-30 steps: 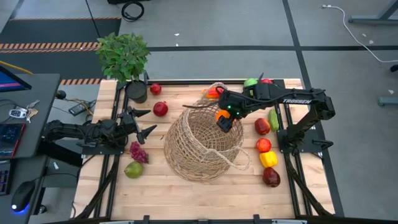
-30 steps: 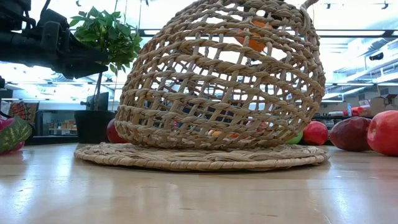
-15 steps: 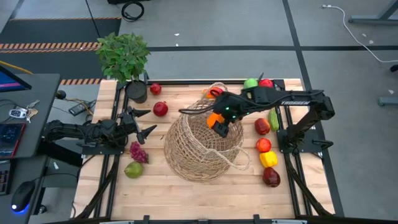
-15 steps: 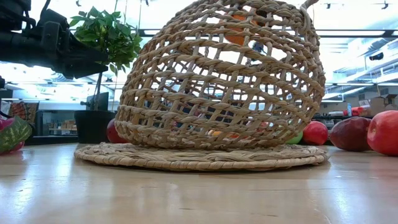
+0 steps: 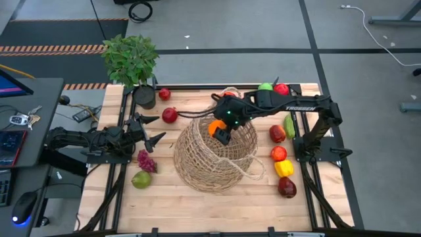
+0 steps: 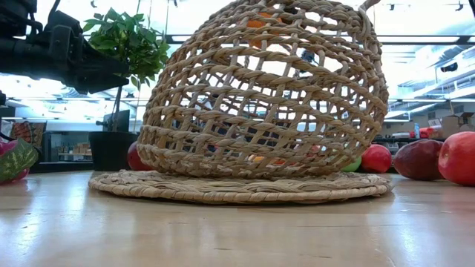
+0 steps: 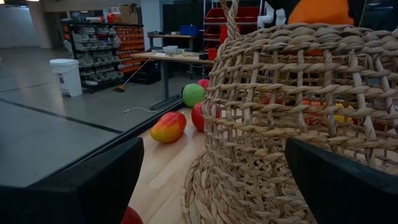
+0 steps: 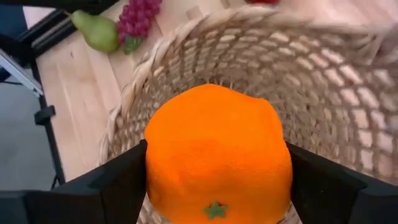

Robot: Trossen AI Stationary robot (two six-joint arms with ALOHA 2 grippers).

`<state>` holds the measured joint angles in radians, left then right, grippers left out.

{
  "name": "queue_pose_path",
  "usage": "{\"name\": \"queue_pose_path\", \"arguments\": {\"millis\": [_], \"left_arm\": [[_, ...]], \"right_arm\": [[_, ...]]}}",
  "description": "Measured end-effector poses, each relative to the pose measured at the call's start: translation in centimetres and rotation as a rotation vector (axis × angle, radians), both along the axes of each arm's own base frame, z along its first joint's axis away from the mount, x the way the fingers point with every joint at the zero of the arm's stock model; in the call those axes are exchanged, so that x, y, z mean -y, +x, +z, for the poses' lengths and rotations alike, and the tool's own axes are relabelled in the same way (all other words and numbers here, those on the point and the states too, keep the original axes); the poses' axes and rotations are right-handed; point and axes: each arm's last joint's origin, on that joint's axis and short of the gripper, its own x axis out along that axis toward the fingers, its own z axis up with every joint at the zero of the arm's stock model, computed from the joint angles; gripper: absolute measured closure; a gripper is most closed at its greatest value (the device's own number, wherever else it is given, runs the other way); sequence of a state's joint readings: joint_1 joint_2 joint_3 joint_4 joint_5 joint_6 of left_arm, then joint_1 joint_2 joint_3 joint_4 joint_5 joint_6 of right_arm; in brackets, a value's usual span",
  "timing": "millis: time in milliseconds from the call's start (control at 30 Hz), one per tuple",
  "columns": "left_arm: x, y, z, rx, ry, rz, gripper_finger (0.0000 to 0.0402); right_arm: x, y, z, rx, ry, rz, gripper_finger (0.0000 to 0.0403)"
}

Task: Build produce basket
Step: Put the orange into the brown basket

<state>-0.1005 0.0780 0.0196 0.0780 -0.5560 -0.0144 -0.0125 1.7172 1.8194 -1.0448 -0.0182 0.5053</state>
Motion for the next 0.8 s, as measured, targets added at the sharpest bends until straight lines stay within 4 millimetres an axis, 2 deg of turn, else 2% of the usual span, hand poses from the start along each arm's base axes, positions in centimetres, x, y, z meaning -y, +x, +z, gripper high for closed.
{"name": "queue_pose_path", "arguments": {"millis": [200, 367, 500, 667, 800], "left_arm": [[0.0, 0.0, 0.0, -0.001, 0.0, 0.0, 0.0004], [0.0, 0.0, 0.0, 0.0, 0.0, 0.0, 0.0004], [0.0, 0.0, 0.0, 0.0, 0.0, 0.0, 0.0004], [0.0, 0.0, 0.0, 0.0, 0.0, 0.0, 0.0004], [0.0, 0.0, 0.0, 0.0, 0.0, 0.0, 0.0004]], "right_arm": [[0.2, 0.1, -0.1, 0.005, -0.103, 0.067, 0.0068], [-0.7, 0.8, -1.3, 0.03, -0.24, 0.238, 0.0068], [-0.9, 0.8, -2.1, 0.081, -0.286, 0.25, 0.0069], [-0.5, -0.9, -2.6, 0.178, -0.34, 0.172, 0.007], [-0.1, -2.4, -4.5, 0.245, -0.339, 0.107, 0.0067]]}}
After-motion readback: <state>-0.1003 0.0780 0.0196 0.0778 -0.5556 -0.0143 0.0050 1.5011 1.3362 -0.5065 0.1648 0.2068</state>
